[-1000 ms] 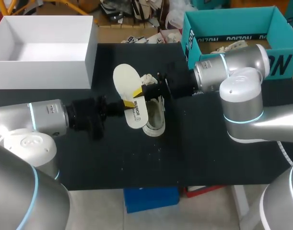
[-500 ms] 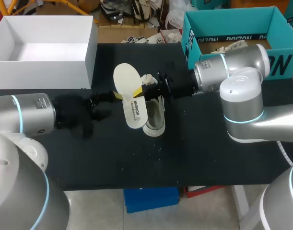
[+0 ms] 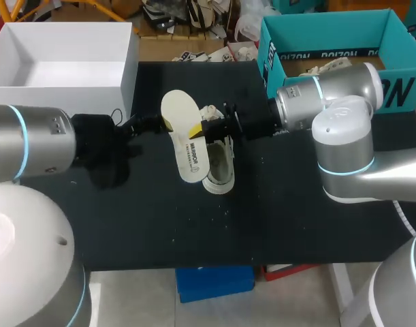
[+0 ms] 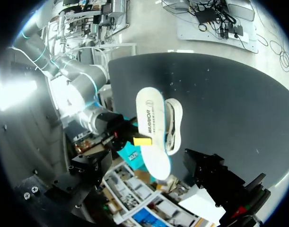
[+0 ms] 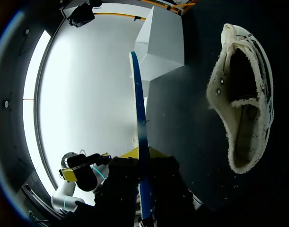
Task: Take the shoe out of the shoebox, open the shoe tongue, remove and reinsert the insole, then place the shoe into the shoebox
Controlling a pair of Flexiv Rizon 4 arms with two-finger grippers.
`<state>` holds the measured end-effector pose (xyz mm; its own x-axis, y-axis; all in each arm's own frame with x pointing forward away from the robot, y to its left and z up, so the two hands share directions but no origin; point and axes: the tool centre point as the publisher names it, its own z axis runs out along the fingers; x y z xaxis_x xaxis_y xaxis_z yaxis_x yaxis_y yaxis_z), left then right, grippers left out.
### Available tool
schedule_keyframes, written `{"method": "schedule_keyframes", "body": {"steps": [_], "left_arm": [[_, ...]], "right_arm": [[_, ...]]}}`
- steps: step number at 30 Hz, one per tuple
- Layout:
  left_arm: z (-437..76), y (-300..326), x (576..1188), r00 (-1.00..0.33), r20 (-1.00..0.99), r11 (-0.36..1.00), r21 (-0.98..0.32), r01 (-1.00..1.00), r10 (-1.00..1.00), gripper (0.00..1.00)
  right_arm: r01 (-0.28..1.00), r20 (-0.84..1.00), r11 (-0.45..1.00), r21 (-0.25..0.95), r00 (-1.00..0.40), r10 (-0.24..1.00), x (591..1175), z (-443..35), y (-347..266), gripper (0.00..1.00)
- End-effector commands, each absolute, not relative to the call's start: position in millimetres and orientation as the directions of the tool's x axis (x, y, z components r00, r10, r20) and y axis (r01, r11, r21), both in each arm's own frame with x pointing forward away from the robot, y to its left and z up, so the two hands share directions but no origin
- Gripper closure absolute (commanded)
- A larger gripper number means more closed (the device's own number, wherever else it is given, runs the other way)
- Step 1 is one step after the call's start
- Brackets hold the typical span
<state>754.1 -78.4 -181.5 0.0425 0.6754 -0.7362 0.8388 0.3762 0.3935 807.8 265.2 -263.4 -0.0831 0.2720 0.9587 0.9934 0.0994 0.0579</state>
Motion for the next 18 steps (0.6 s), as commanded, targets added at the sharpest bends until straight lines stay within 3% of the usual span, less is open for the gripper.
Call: {"method": "schedule_keyframes", "body": {"steps": [1,6,12,18], "left_arm": [[-180.2,-84.3,756.8,-0.116,-0.546,0.379,0.397,0.836,0.829,0.00],[-180.2,-84.3,756.8,-0.116,-0.546,0.379,0.397,0.836,0.829,0.00],[-176.6,-103.7,767.5,-0.207,-0.453,0.370,0.307,0.877,0.867,0.00],[-170.2,-110.8,770.9,-0.182,-0.449,0.341,0.304,0.889,0.875,0.00]], "right_arm": [[0.994,0.958,0.098,0.057,-0.082,0.273,808.0,-263.6,266.4,1.00],[0.994,0.958,0.098,0.057,-0.082,0.273,808.0,-263.6,266.4,1.00],[0.994,0.958,0.098,0.057,-0.082,0.273,808.0,-263.6,266.4,1.00],[0.994,0.958,0.098,0.057,-0.082,0.273,808.0,-263.6,266.4,1.00]]}}
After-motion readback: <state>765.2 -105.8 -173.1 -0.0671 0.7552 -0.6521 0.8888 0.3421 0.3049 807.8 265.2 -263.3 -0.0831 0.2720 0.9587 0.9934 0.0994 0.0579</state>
